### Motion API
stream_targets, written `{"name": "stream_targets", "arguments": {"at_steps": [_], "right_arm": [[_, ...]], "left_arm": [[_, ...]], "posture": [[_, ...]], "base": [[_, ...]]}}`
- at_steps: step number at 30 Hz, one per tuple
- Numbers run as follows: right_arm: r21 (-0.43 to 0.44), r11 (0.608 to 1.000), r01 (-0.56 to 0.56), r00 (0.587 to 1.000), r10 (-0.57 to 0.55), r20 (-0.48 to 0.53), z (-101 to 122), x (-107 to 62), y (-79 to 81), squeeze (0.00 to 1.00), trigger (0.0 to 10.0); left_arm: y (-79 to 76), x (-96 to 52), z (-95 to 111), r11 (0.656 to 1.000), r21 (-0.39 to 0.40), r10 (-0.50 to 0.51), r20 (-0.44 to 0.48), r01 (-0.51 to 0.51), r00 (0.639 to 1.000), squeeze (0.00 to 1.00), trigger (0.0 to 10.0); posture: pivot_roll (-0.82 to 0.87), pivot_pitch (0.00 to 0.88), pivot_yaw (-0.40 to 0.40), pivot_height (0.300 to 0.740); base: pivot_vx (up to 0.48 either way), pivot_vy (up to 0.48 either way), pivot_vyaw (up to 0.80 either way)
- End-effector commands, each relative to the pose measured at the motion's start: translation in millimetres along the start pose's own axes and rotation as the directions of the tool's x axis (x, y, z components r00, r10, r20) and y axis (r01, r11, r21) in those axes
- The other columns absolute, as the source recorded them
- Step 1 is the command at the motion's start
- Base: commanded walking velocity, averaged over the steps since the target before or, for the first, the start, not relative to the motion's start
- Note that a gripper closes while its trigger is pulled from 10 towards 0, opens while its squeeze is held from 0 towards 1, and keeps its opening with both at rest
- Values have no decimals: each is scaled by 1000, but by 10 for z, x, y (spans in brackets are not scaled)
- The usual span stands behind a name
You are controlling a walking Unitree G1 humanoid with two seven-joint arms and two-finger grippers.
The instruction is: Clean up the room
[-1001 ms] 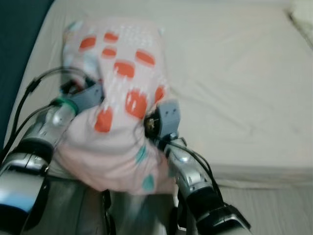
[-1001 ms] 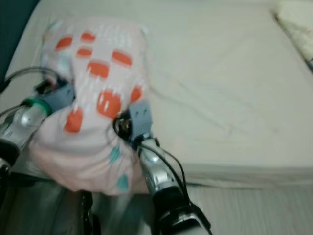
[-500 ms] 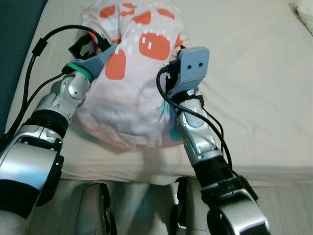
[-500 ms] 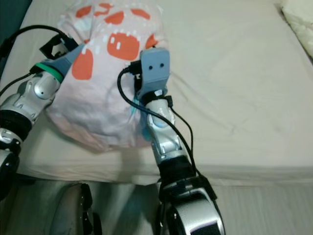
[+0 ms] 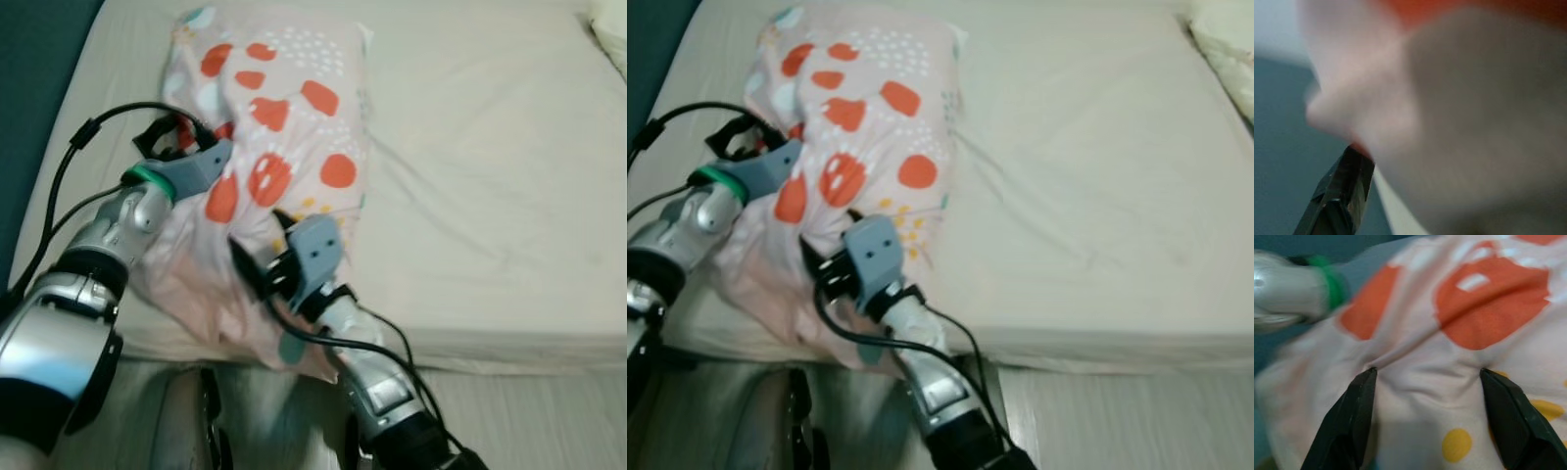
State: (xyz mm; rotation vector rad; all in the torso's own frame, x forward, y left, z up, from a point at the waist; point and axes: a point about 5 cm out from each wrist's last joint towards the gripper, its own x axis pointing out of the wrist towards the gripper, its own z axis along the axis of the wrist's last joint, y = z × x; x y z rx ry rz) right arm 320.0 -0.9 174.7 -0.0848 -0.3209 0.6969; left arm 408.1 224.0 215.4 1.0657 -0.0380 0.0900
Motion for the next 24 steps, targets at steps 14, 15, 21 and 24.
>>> {"name": "stream_targets", "arguments": {"at_steps": [14, 15, 21, 24], "right_arm": [[-170, 968, 183, 981, -169, 97, 226, -41, -521, 0, 10000], [-170, 968, 183, 981, -169, 97, 226, -41, -521, 0, 10000], [-191, 980, 57, 997, -45, 63, 341, -482, -750, 0, 10000], [-130, 972, -195, 975, 179, -128, 266, -1083, -724, 0, 10000]], "left_arm": [[-215, -602, -1068, 988, -107, 77, -262, -109, 962, 0, 10000], [-215, -602, -1068, 988, -107, 77, -262, -109, 962, 0, 10000], [22, -1002, -998, 995, -88, 44, -35, -47, 998, 0, 10000], [111, -1401, -682, 959, -207, -149, 218, 195, 965, 0, 10000]], "posture": [[24, 294, 34, 579], [24, 294, 34, 579], [44, 283, 34, 579], [51, 275, 33, 579]], "base": [[0, 0, 0], [0, 0, 0], [0, 0, 0], [0, 0, 0]]}}
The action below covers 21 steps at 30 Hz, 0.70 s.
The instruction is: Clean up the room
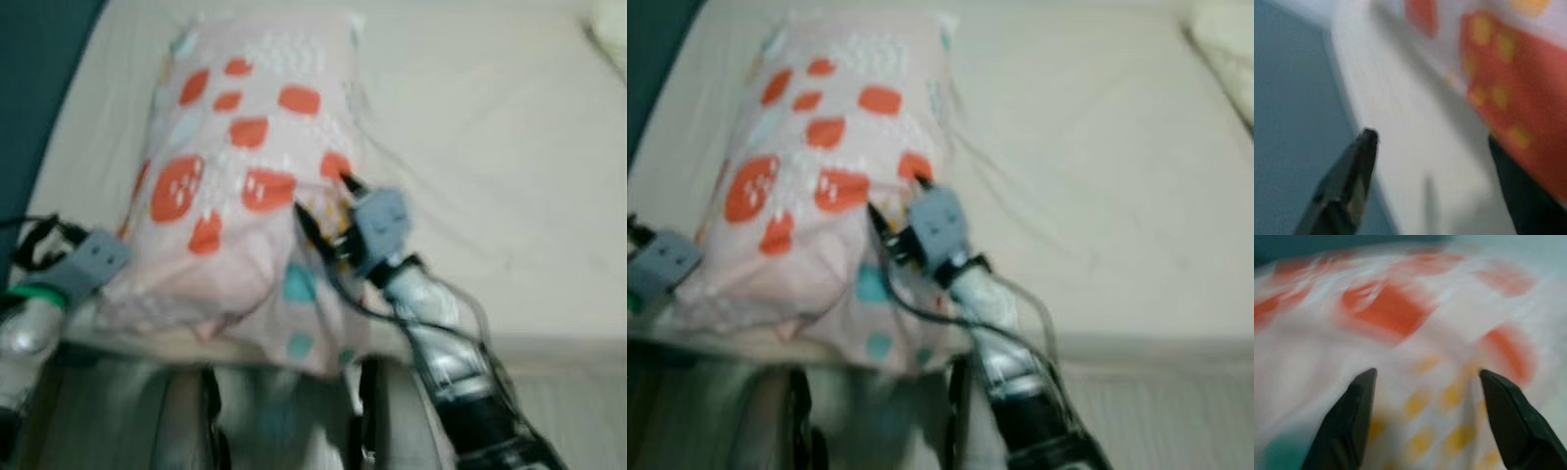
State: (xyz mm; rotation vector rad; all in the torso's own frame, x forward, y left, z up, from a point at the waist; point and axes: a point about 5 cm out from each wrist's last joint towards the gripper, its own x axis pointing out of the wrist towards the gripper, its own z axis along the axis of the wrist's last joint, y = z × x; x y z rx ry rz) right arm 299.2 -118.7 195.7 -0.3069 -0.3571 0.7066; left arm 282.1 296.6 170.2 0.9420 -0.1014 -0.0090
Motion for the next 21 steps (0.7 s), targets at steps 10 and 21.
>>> {"name": "stream_targets", "arguments": {"at_steps": [10, 21], "right_arm": [[185, 882, -434, 852, 468, -235, -191, -814, 429, 0, 10000], [144, 924, -355, 891, 381, -247, -257, -511, 465, 0, 10000]], "left_arm": [[52, -304, 806, 891, -162, -364, 306, 425, 880, 0, 10000], [-243, -689, 296, 703, 108, -702, -53, 703, 710, 0, 10000]], "posture": [[35, 251, 46, 579], [37, 237, 59, 579]], "base": [[0, 0, 0], [0, 0, 0]]}}
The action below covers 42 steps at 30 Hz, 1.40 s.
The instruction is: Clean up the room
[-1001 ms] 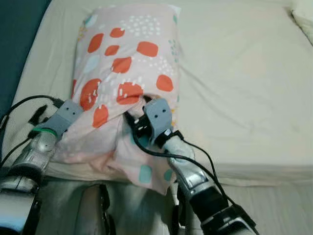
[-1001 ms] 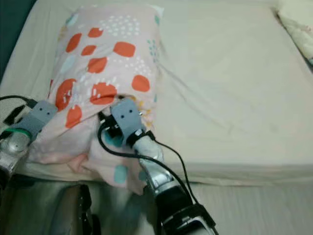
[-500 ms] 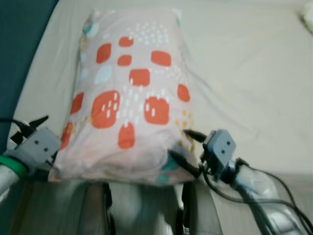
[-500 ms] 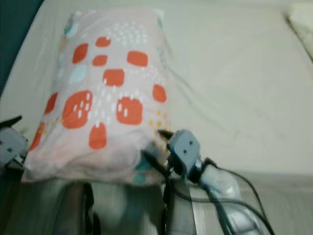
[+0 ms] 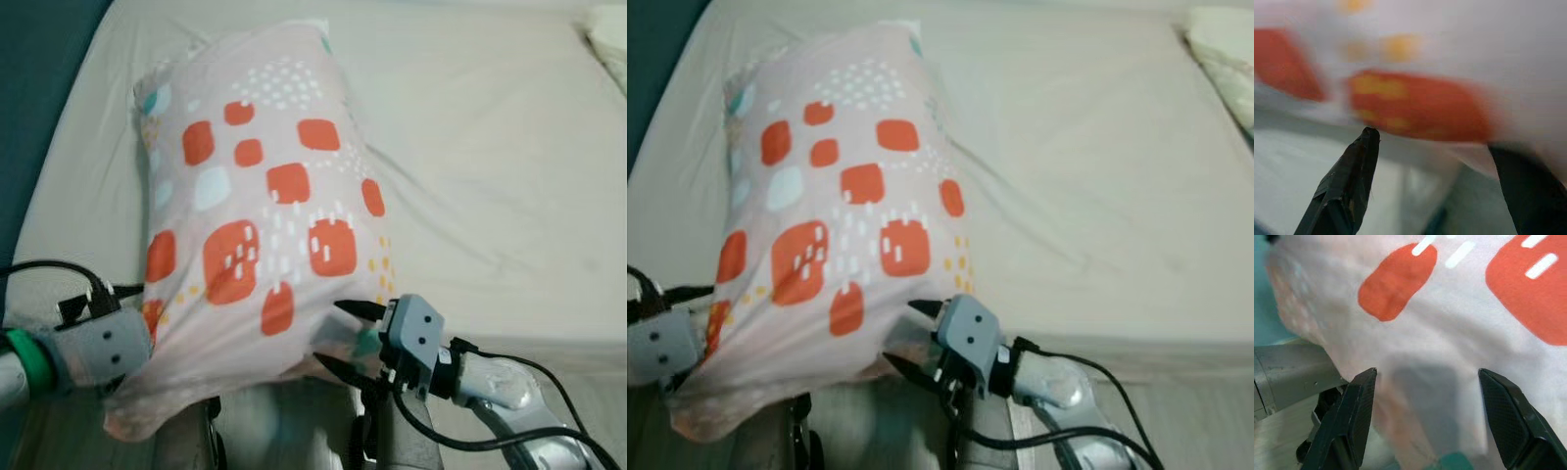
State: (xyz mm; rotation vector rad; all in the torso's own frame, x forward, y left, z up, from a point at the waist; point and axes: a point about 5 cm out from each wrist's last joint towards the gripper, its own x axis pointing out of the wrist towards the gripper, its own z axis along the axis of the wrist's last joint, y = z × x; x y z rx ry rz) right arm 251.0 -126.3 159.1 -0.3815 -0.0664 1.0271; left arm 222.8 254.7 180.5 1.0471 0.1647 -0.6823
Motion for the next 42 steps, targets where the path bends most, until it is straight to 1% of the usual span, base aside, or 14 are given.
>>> {"name": "stream_targets", "arguments": {"at_steps": [1, 4, 6, 9, 12, 14, 15, 18, 25, 28, 33, 35, 40, 42], "right_arm": [[34, 999, -42, 997, 45, -64, -156, 48, 145, 0, 10000], [39, 997, -67, 995, 69, -77, -185, 59, 194, 0, 10000], [41, 993, -110, 988, 114, -105, -231, 31, 235, 0, 10000], [35, 990, -139, 981, 143, -135, -270, -34, 207, 0, 10000], [24, 989, -147, 976, 149, -158, -298, -72, 163, 0, 10000], [9, 983, -184, 962, 182, -203, -345, -133, 124, 0, 10000], [9, 983, -184, 962, 182, -203, -345, -133, 124, 0, 10000], [-28, 966, -258, 931, 241, -274, -404, -191, 118, 0, 10000], [-85, 915, -395, 847, 327, -419, -499, -240, 58, 0, 10000], [-83, 902, -424, 824, 346, -449, -530, -248, 31, 0, 10000], [-96, 887, -451, 812, 363, -457, -588, -149, 65, 0, 10000], [-90, 874, -478, 799, 391, -457, -630, -10, 108, 0, 10000], [-130, 842, -523, 760, 392, -519, -735, 76, 104, 0, 10000], [-155, 864, -479, 799, 356, -485, -692, 159, 43, 0, 10000]], "left_arm": [[-252, -96, -230, 990, -32, -138, -129, 135, 982, 0, 10000], [-329, -165, -338, 983, -51, -183, -206, 176, 961, 0, 10000], [-536, -341, -496, 948, -104, -318, -324, 300, 891, 0, 10000], [-703, -486, -485, 902, -165, -432, -341, 400, 835, 0, 10000], [-714, -520, -366, 893, -175, -448, -290, 414, 846, 0, 10000], [-586, -472, -24, 893, -258, -403, -87, 370, 911, 0, 10000], [-586, -472, -24, 893, -258, -403, -87, 370, 911, 0, 10000], [-516, -410, 260, 867, -326, -362, 106, 376, 926, 0, 10000], [-675, 70, 146, 877, -345, -319, 102, 335, 942, 0, 10000], [-748, 287, 76, 842, -436, -305, 103, 319, 947, 0, 10000], [-794, 475, -18, 830, -472, -298, 78, 298, 951, 0, 10000], [-727, 672, -79, 847, -487, -230, 26, 213, 973, 0, 10000], [-508, 817, -226, 901, -434, -65, -122, 5, 990, 0, 10000], [-439, 835, -298, 911, -408, -14, -183, -63, 983, 0, 10000]], "posture": [[46, 240, 55, 579], [51, 242, 49, 579], [57, 246, 38, 579], [65, 249, 30, 579], [74, 248, 26, 579], [88, 248, 17, 579], [88, 248, 17, 579], [98, 246, 11, 579], [77, 244, 6, 579], [68, 243, 9, 579], [55, 243, 11, 579], [48, 248, 12, 579], [57, 252, 9, 579], [63, 252, 7, 579]], "base": [[0, 0, 0], [0, 0, 0], [0, 0, 0], [0, 0, 0], [0, 0, 0], [0, 0, 0], [0, 0, 0], [0, 0, 0], [0, 0, 0], [0, 0, 0], [0, 0, 0], [0, 0, 0], [0, 0, 0], [0, 0, 0]]}}
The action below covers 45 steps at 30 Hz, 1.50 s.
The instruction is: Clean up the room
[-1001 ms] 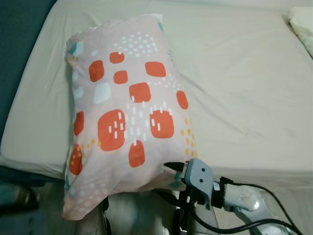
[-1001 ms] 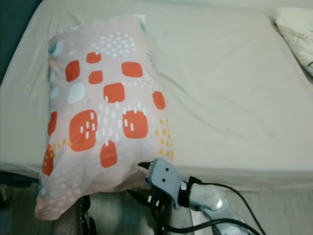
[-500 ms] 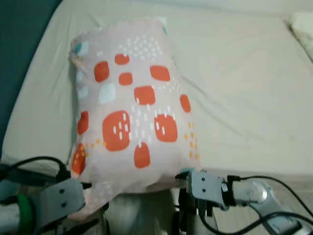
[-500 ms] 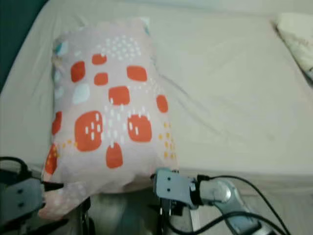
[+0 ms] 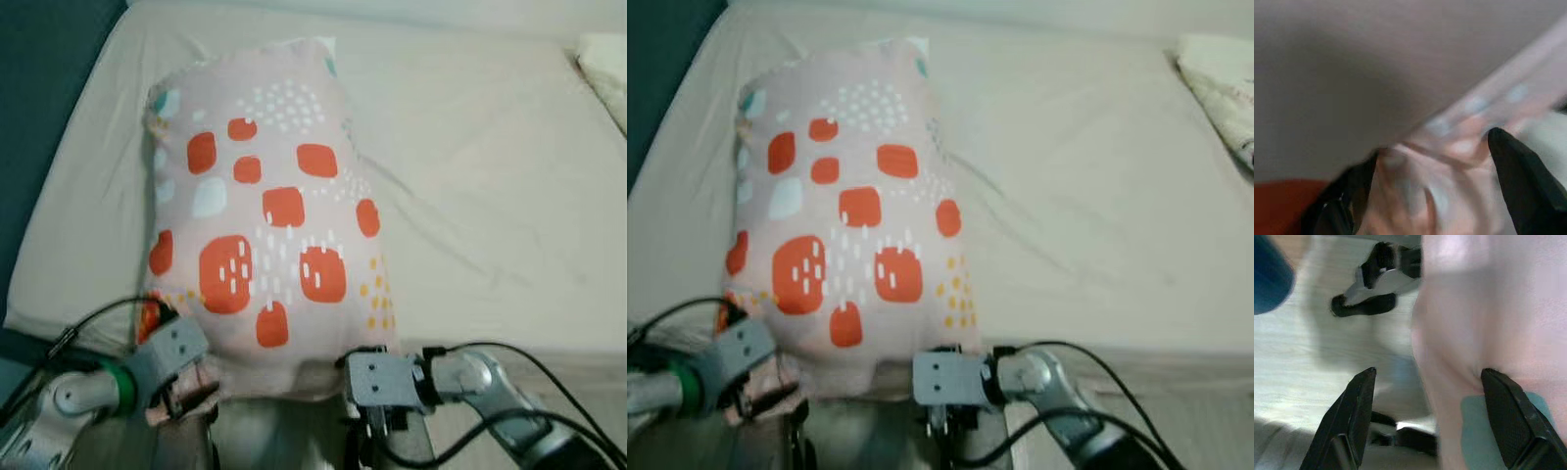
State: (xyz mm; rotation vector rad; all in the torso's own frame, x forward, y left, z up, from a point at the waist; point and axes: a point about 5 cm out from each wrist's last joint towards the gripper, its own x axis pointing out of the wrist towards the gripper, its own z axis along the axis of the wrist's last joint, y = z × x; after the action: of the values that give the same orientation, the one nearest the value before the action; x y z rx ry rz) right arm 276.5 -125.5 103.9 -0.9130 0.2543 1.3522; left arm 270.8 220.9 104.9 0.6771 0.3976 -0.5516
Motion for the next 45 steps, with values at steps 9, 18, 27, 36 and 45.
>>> {"name": "stream_targets", "arguments": {"at_steps": [9, 18, 27, 36, 45], "right_arm": [[341, 919, 196, 830, -341, 441, 560, -188, -554, 0, 10000], [137, 965, -225, 881, 142, 451, 641, -91, 121, 0, 10000], [194, 938, -288, 884, 182, 431, 617, 134, 348, 0, 10000], [119, 941, -317, 937, 291, 196, 396, 705, 526, 0, 10000], [110, 978, 176, 966, -193, 172, 694, 1002, -260, 0, 10000]], "left_arm": [[647, -200, -287, 862, 71, 506, -137, -501, 851, 0, 10000], [876, -178, -3, 797, 48, 601, 36, -602, 799, 0, 10000], [806, -67, 192, 837, 14, 539, 147, -547, 829, 0, 10000], [785, -69, 163, 836, 7, 542, 149, -549, 827, 0, 10000], [758, -132, 112, 826, -13, 559, 144, -563, 817, 0, 10000]], "posture": [[83, 254, -7, 579], [84, 259, -15, 579], [62, 264, -5, 579], [79, 269, -9, 579], [93, 268, -24, 579]], "base": [[0, 0, 0], [0, 0, 0], [0, 0, 0], [0, 0, 0], [0, 0, 0]]}}
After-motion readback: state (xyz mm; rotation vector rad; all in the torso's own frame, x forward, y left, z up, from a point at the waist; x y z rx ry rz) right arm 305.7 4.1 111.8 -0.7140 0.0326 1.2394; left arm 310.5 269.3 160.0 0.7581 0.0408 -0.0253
